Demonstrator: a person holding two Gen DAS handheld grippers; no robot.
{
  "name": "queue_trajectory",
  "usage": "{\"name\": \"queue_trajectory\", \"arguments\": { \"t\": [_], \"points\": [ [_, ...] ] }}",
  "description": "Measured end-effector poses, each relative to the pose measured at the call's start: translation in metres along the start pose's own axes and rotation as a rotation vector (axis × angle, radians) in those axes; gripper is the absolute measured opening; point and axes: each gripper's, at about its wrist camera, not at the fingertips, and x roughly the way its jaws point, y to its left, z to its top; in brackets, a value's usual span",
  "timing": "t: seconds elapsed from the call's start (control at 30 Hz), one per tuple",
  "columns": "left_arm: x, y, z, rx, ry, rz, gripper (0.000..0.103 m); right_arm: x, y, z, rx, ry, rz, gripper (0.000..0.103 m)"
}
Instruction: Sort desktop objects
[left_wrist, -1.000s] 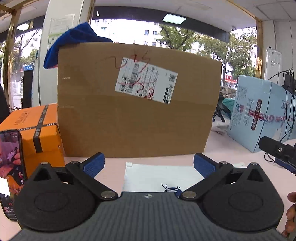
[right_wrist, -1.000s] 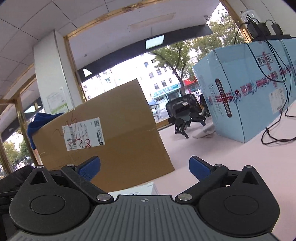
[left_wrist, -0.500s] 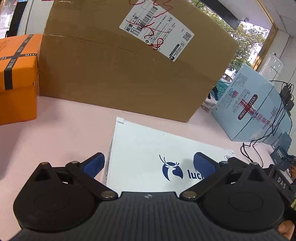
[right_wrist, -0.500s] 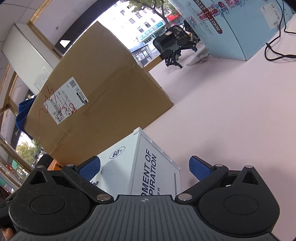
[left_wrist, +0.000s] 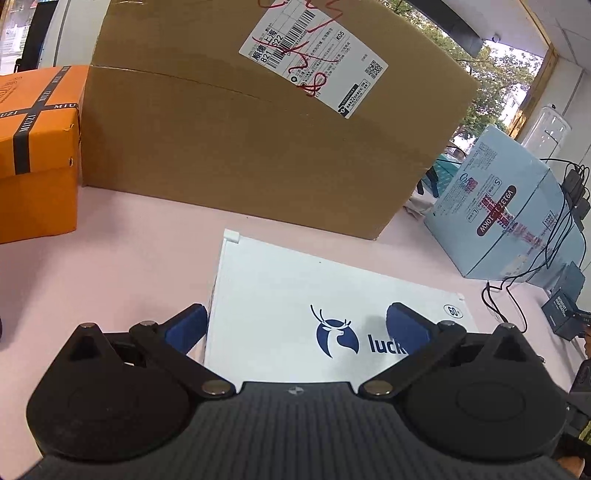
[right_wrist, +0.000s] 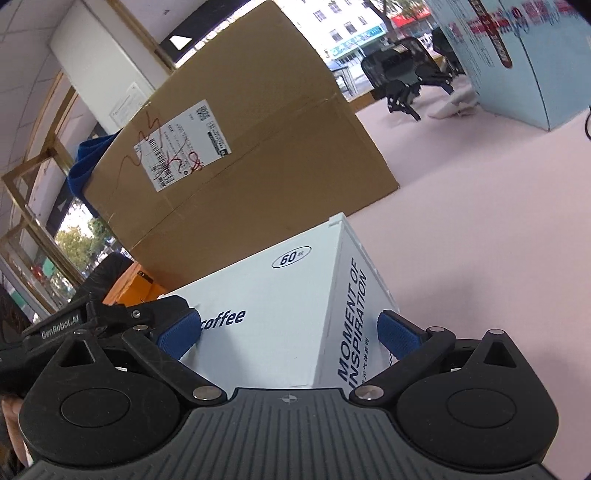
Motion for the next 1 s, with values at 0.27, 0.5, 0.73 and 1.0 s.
{"name": "queue_trajectory", "arguments": {
  "t": [0.27, 0.5, 0.73, 1.0],
  "points": [
    [-0.015, -0.017, -0.002, 0.043, -0.096, 0.157, 0.103, 0.003, 0.016, -0.01, -0.095, -0.086, 0.034, 0.102],
    [-0.023, -0.007, 0.01, 0.023, -0.131, 0.259, 0.103, 0.027, 0.031, -0.005, -0.076, -0.081, 0.063, 0.102],
    [-0.025, 0.02, 0.034, -0.022, -0.173, 0.39, 0.103, 0.071, 0.061, 0.003, -0.061, -0.042, 0.1, 0.1],
    [-0.016, 0.055, 0.043, -0.177, -0.14, 0.429, 0.103, 0.097, 0.075, -0.005, -0.155, -0.055, 0.151, 0.1]
  ]
}}
